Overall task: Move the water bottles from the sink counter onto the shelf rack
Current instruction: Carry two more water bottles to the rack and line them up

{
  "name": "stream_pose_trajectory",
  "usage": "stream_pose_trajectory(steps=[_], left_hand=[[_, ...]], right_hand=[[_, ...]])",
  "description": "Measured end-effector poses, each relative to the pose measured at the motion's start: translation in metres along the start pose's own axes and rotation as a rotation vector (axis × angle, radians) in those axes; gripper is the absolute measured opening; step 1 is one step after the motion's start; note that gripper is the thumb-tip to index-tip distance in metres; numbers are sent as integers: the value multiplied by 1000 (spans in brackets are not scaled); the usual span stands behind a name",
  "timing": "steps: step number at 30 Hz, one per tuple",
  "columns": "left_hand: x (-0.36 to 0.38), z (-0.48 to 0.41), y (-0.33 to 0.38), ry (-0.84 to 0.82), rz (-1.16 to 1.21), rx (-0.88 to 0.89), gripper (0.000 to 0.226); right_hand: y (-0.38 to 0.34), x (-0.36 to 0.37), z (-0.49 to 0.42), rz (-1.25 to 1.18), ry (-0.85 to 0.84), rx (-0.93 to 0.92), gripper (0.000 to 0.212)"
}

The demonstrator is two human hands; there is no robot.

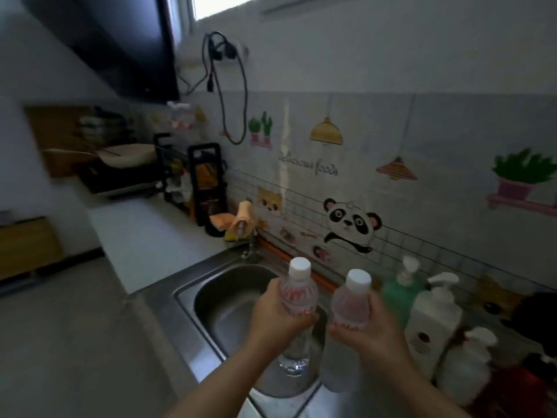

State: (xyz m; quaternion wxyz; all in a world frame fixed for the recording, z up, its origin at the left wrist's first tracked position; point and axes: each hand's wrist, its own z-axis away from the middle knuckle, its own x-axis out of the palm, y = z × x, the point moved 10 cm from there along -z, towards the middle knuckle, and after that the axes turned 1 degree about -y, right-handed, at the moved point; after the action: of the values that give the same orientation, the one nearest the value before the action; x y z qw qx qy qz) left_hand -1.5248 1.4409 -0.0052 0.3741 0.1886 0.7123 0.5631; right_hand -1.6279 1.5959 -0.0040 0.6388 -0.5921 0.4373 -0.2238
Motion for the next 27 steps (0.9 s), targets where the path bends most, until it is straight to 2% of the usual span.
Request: stream_pose_trajectory(steps=[8,14,18,27], left_hand=[[-194,-25,-44,163,-83,-3,54],[-323,-46,-71,226,-106,36,53],[-386,-62,-83,271,-126,46,53],[-480,-140,-114,280,-101,54,54]], right_hand=[[-82,178,-23,-83,-142,-58,62],[-129,302,-44,-142,-186,-73,55],[-155,361,-57,-114,-222,-89,60],[-204,467,-124,-87,-295,-158,54]])
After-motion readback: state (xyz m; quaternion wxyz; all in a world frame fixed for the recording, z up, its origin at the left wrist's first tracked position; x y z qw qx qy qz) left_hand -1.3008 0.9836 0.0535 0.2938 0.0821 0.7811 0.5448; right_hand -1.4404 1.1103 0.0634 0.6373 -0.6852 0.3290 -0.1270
